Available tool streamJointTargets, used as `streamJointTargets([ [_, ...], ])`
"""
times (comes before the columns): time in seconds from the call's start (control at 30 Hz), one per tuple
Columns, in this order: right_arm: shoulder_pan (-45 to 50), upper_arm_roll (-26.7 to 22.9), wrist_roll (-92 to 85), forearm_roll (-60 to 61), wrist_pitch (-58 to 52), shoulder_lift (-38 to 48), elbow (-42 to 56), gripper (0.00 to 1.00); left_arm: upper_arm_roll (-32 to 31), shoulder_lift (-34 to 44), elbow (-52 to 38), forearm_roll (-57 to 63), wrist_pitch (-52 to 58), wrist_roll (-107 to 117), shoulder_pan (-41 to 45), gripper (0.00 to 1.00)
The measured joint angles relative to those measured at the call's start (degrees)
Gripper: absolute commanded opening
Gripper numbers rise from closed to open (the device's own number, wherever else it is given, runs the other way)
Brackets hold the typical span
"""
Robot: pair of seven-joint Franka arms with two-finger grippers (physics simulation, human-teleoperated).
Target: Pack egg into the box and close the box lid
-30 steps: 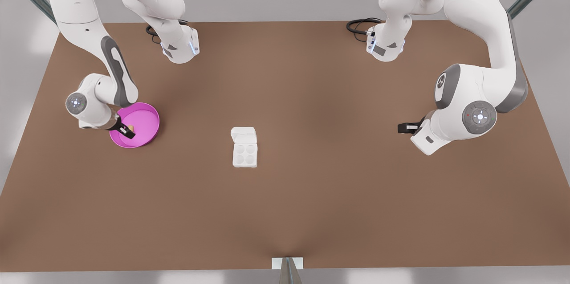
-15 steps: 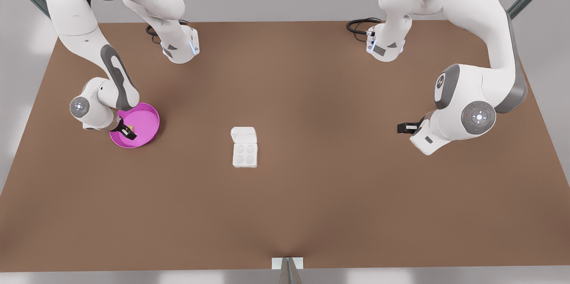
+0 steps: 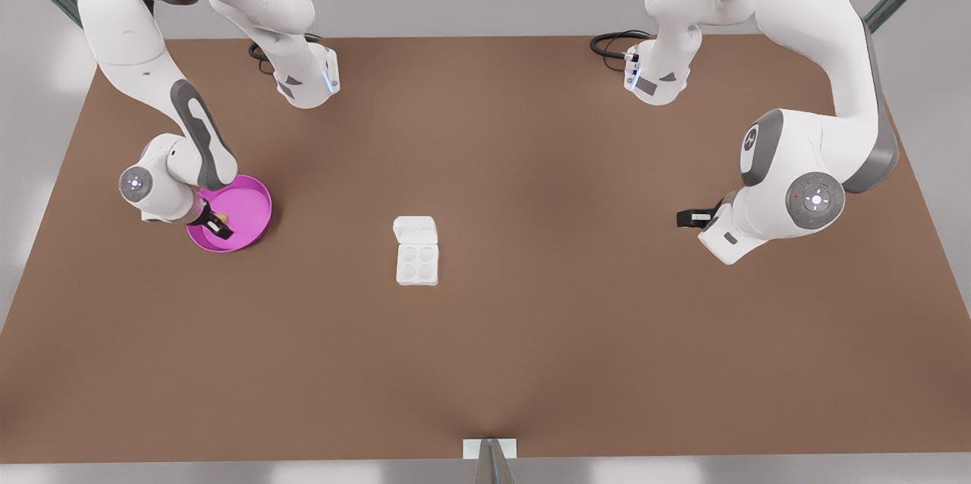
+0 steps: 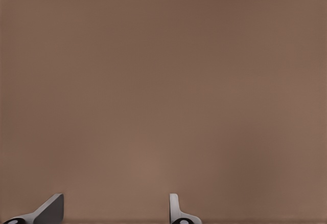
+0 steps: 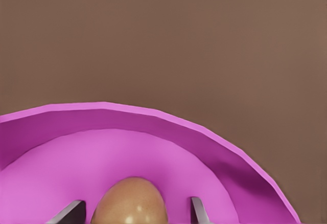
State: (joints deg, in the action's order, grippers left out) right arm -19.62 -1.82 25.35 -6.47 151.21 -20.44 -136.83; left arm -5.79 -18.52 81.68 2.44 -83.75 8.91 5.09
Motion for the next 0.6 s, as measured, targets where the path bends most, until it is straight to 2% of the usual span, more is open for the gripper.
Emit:
streamJointTargets([
  [0.3,-0.1,0.1,-0.9,0.2,-0.6,0.2,0.6,0.64,0.0,0.0,0.0,0.1,0.0,0.0,0.0,1.0],
  [0.6,0.3,0.1,-3.4,7.2,-5.8,0.6,3.8,0.58,0.0,0.0,-0.1,0.1,0.0,0.0,0.0,1.0],
])
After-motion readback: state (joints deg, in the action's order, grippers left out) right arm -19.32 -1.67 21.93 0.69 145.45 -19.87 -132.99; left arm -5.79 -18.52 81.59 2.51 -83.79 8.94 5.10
